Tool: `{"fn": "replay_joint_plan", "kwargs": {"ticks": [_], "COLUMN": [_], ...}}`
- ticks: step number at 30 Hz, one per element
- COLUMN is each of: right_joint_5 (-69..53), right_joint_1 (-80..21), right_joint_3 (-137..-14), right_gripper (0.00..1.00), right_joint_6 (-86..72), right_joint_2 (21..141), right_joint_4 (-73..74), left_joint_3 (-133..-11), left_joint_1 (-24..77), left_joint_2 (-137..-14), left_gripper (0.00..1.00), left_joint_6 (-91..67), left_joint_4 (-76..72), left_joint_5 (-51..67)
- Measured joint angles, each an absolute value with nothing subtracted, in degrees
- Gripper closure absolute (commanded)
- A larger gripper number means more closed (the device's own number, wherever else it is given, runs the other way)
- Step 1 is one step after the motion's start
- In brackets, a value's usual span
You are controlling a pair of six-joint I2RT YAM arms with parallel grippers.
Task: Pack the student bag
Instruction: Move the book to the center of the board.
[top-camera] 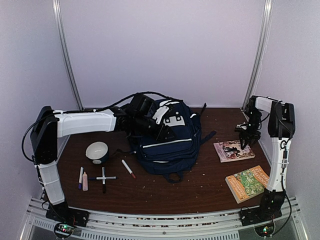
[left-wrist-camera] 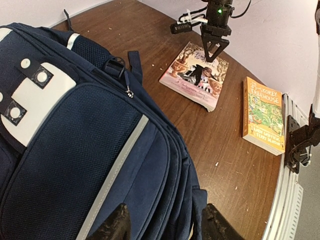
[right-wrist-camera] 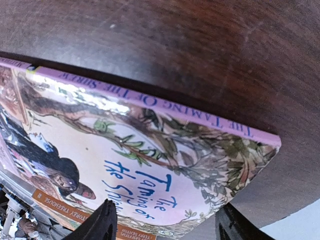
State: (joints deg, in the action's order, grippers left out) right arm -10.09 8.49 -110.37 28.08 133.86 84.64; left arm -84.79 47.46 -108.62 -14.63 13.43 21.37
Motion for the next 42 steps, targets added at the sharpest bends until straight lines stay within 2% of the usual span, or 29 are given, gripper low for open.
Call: {"fn": "replay_joint_plan", "kwargs": {"ticks": [12, 22, 27, 35, 42], "right_joint_5": [-11.33, -9.54, -5.1, -2.0, -0.84], "right_joint_1": [3.92, -7.49, -11.92, -13.8, -13.89], "right_joint_3": [-111.28, -111.04, -108.92, -103.2, -100.49], "right_gripper": [0.34, 0.34, 0.35, 0.36, 0.35], "right_joint_6": [30.3, 30.68, 31.14, 31.81, 31.77], "right_joint_2": [134.32, 134.34, 133.82, 130.8, 127.98], "right_joint_4": [86.74, 85.91, 85.06, 82.32, 80.4], "left_joint_3": [-84.75, -83.37, -80.62, -79.13, -82.54], "left_joint_1": [47.46, 48.34, 50.65, 54.0, 52.53], "left_joint_2": [-108.62, -108.62, -108.64, -109.23, -115.59], "left_gripper": [0.49, 0.5, 0.51, 0.57, 0.52], "left_joint_6": [-15.35, -16.16, -13.91, -9.21, -3.2], "left_joint_4": [13.43, 12.93, 13.13, 13.61, 20.29], "left_joint_5": [21.37, 21.98, 26.39, 34.39, 33.8]}}
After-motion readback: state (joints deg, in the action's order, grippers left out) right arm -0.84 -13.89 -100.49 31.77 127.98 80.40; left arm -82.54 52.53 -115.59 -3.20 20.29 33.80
